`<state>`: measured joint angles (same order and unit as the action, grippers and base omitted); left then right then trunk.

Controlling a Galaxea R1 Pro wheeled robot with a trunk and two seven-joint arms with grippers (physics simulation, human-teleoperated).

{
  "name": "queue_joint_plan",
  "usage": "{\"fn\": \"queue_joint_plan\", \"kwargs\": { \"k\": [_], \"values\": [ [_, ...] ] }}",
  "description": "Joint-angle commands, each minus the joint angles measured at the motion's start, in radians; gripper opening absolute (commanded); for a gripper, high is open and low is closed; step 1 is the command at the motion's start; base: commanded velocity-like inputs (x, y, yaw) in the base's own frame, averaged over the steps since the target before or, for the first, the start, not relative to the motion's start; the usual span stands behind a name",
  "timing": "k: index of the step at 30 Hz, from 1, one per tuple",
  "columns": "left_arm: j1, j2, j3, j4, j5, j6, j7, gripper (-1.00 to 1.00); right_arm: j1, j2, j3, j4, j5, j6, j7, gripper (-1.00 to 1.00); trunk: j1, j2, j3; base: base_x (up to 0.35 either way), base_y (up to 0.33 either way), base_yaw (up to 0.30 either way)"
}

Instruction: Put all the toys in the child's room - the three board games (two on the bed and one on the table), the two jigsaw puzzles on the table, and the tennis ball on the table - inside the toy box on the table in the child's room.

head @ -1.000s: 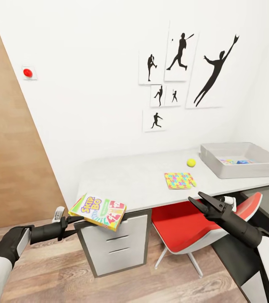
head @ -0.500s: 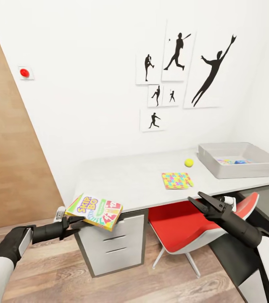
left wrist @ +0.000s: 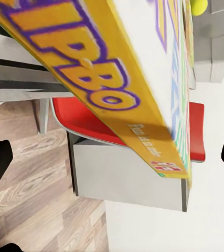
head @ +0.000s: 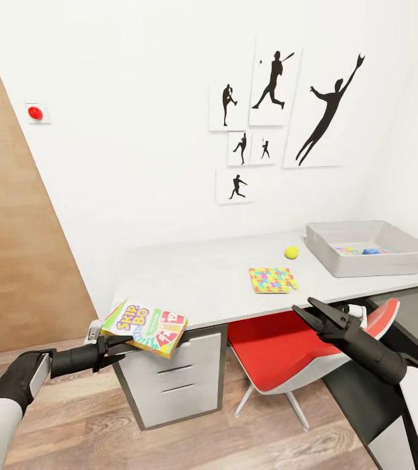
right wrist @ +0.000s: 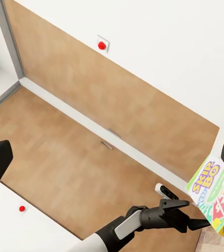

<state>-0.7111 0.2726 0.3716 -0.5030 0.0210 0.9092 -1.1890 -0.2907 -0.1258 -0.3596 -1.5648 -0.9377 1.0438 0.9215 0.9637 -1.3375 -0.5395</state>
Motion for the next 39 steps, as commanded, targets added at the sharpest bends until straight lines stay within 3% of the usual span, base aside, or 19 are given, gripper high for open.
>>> {"fn": "queue_joint_plan", "kwargs": {
  "k": [1, 31, 32, 39],
  "values": [
    [-0.001, 0.000, 0.001, 0.000, 0.002, 0.009, -0.001, 1.00, -0.001, 0.000, -0.001, 0.000, 0.004, 0.003, 0.005, 1.00, 0.000, -0.001, -0.001, 0.005, -0.006, 0.000],
    [-0.001, -0.001, 0.001, -0.002, 0.002, 0.008, 0.000, 1.00, -0.001, -0.001, -0.001, 0.002, 0.004, 0.003, 0.005, 1.00, 0.000, -0.001, -0.001, 0.057, -0.035, 0.000],
    [-0.001, -0.001, 0.001, -0.002, 0.002, 0.008, 0.000, -1.00, -0.001, -0.001, -0.001, 0.002, 0.004, 0.003, 0.005, 1.00, 0.000, -0.001, -0.001, 0.000, -0.038, 0.000],
    [-0.001, -0.001, 0.001, -0.002, 0.002, 0.009, -0.001, -1.00, -0.001, 0.000, -0.001, 0.002, 0.004, 0.003, 0.006, 1.00, 0.000, -0.001, -0.001, 0.000, -0.009, 0.000]
  ]
}}
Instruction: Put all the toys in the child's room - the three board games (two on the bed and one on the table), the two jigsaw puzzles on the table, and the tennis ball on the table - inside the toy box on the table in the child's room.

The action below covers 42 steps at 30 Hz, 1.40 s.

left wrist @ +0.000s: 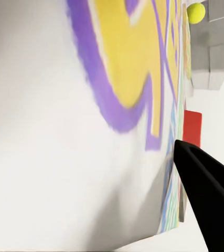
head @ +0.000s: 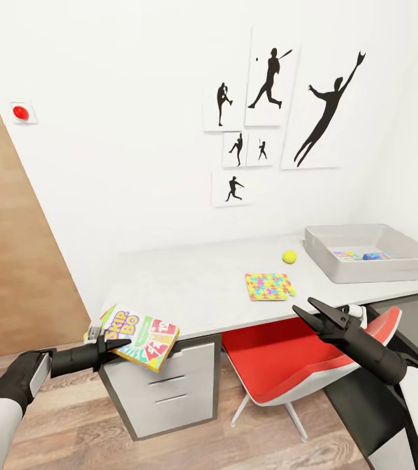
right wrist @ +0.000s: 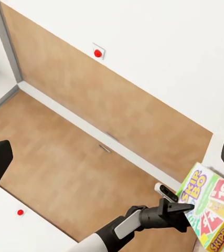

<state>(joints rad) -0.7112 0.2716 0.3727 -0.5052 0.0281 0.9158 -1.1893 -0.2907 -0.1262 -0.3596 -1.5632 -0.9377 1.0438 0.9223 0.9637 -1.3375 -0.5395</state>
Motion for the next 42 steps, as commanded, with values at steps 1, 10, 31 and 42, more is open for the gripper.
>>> {"fn": "queue_joint_plan", "kwargs": {
  "k": [1, 10, 31, 42],
  "values": [
    [-0.001, 0.000, 0.000, 0.001, -0.005, 0.003, -0.001, -1.00, -0.001, 0.000, -0.001, 0.000, 0.003, 0.003, 0.005, 1.00, 0.000, -0.001, -0.001, 0.000, 0.000, 0.000],
    [-0.001, 0.000, 0.000, 0.000, -0.005, 0.003, -0.002, -1.00, -0.001, 0.000, -0.001, 0.000, 0.003, 0.003, 0.005, 1.00, 0.000, -0.001, -0.001, 0.000, 0.000, 0.000],
    [-0.001, 0.006, -0.029, 0.000, -0.003, 0.008, -0.043, -1.00, -0.001, 0.005, 0.001, 0.000, 0.003, 0.003, 0.004, 1.00, -0.054, 0.097, 0.043, 0.000, 0.000, 0.000],
    [-0.002, 0.010, -0.040, -0.003, -0.005, 0.013, -0.115, -1.00, -0.001, -0.001, 0.001, -0.002, 0.014, 0.001, -0.008, 1.00, -0.096, 0.174, 0.077, 0.000, 0.000, 0.000]
  ]
}}
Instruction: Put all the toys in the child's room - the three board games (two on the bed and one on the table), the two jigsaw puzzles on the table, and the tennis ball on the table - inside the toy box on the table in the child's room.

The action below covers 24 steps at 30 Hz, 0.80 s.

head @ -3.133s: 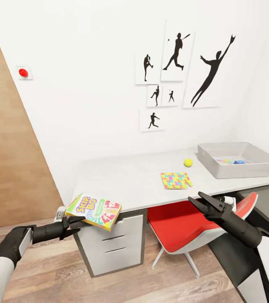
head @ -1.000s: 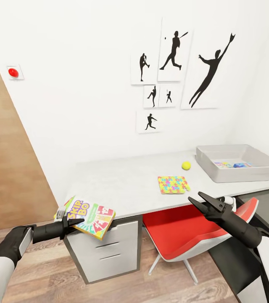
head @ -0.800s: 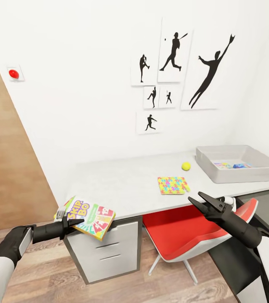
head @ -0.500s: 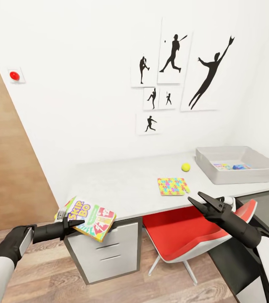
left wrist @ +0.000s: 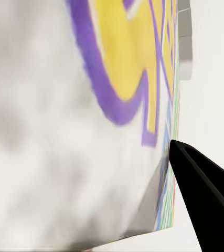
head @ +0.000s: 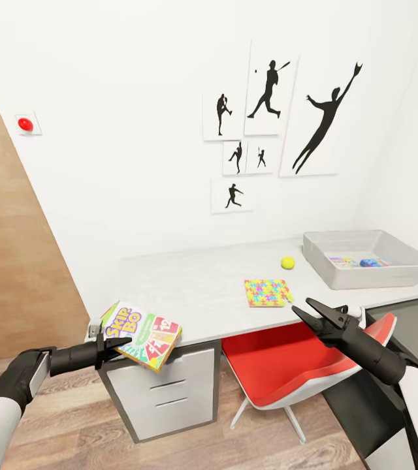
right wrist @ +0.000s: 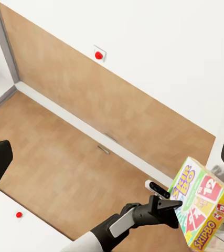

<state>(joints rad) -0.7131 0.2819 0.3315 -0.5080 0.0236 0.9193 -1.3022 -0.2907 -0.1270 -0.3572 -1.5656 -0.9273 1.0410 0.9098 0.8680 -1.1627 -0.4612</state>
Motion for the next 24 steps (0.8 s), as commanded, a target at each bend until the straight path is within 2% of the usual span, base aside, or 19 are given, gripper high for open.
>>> {"fn": "queue_joint_plan", "kwargs": {
  "k": [1, 6, 10, 14, 17, 19, 20, 24],
  "values": [
    [-0.001, 0.000, 0.000, 0.000, 0.000, 0.010, -0.009, -1.00, -0.001, -0.001, -0.002, -0.001, 0.005, 0.003, -0.002, 1.00, -0.004, 0.007, 0.002, 0.000, 0.000, 0.000],
    [-0.005, 0.001, -0.001, -0.002, 0.000, 0.027, -0.052, -1.00, -0.001, -0.004, -0.002, -0.006, 0.007, 0.003, -0.066, 1.00, -0.023, 0.042, 0.018, 0.000, 0.000, 0.000],
    [-0.007, 0.002, -0.004, -0.021, 0.000, 0.064, -0.074, -1.00, -0.001, 0.000, 0.003, -0.005, 0.007, 0.004, -0.081, 1.00, -0.038, 0.070, 0.030, 0.000, 0.000, 0.000],
    [-0.008, 0.008, -0.019, -0.032, -0.001, 0.072, -0.081, -1.00, -0.001, 0.007, 0.004, -0.006, 0.007, -0.003, -0.082, 1.00, -0.054, 0.098, 0.043, 0.000, 0.000, 0.000],
    [-0.008, 0.021, -0.028, -0.036, 0.000, 0.074, -0.088, -1.00, -0.001, 0.009, 0.004, -0.004, 0.007, -0.006, -0.080, 1.00, -0.065, 0.119, 0.052, 0.000, 0.000, 0.000],
    [-0.007, 0.026, -0.042, -0.037, -0.001, 0.074, -0.125, -1.00, -0.001, 0.010, 0.003, -0.004, 0.007, -0.007, -0.080, 1.00, -0.073, 0.133, 0.059, 0.000, 0.000, 0.000],
    [-0.007, 0.035, -0.061, -0.039, -0.002, 0.074, -0.166, -1.00, -0.001, 0.010, 0.002, -0.003, 0.007, -0.007, -0.080, 1.00, -0.077, 0.140, 0.062, -0.099, 0.000, 0.000],
    [-0.007, 0.070, -0.091, -0.039, -0.002, 0.072, -0.231, -1.00, -0.001, 0.009, 0.000, -0.001, 0.007, -0.007, -0.080, 1.00, -0.092, 0.168, 0.074, -0.199, 0.000, 0.000]
  ]
}}
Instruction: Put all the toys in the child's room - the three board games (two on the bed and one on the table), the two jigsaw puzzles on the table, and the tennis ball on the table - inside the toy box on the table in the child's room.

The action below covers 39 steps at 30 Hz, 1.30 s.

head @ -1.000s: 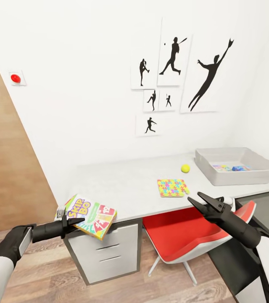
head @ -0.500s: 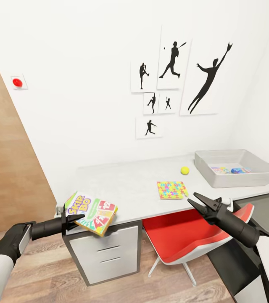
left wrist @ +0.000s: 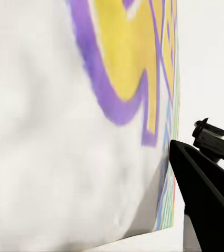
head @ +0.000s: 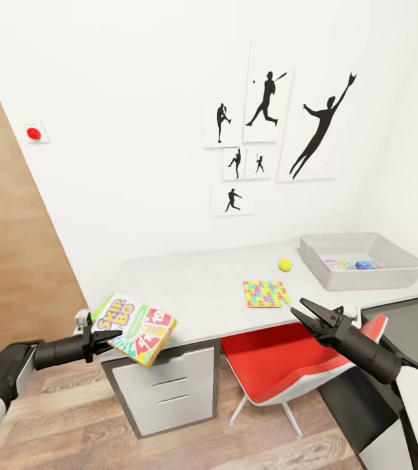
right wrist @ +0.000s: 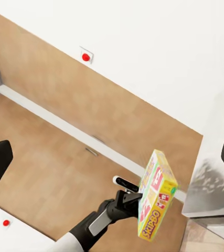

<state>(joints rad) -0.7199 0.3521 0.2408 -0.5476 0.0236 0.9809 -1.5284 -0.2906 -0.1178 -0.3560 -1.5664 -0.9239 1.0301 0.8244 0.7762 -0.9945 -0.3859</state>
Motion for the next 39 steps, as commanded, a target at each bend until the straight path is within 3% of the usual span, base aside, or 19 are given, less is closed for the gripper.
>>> {"fn": "queue_joint_plan", "kwargs": {
  "k": [1, 3, 7, 21, 27, 32, 39],
  "values": [
    [0.000, 0.010, -0.005, 0.000, -0.002, 0.011, -0.020, -1.00, -0.001, 0.000, -0.001, 0.001, 0.004, 0.004, 0.005, 1.00, -0.004, 0.006, 0.002, -0.101, 0.000, 0.000],
    [0.000, 0.029, -0.012, 0.000, -0.002, 0.010, -0.042, -1.00, -0.001, 0.000, -0.001, 0.003, 0.004, 0.004, 0.005, 1.00, -0.012, 0.020, 0.008, -0.042, 0.000, 0.000],
    [0.000, 0.040, -0.014, 0.000, -0.002, 0.010, -0.042, -1.00, -0.001, 0.001, -0.001, 0.003, 0.004, 0.004, 0.005, 1.00, -0.027, 0.048, 0.021, -0.015, 0.000, 0.000],
    [0.000, 0.042, -0.015, 0.000, -0.003, 0.009, -0.042, -1.00, -0.001, 0.000, -0.002, -0.003, 0.005, 0.001, -0.002, 1.00, -0.081, 0.146, 0.065, -0.001, 0.000, 0.000],
    [0.000, 0.042, -0.015, 0.000, -0.003, 0.008, -0.042, -1.00, -0.002, -0.018, -0.005, -0.007, 0.007, 0.011, -0.043, 1.00, -0.104, 0.188, 0.084, 0.000, 0.000, 0.000],
    [0.000, 0.041, -0.015, 0.000, -0.003, 0.007, -0.042, -1.00, -0.002, -0.072, -0.006, -0.020, 0.005, 0.014, -0.161, 1.00, -0.123, 0.223, 0.099, 0.000, 0.000, 0.000],
    [0.000, 0.044, -0.015, 0.000, -0.003, 0.007, -0.042, -1.00, -0.001, -0.086, -0.003, -0.021, 0.001, 0.017, -0.179, 1.00, -0.150, 0.272, 0.121, 0.000, 0.000, 0.000]
  ]
}}
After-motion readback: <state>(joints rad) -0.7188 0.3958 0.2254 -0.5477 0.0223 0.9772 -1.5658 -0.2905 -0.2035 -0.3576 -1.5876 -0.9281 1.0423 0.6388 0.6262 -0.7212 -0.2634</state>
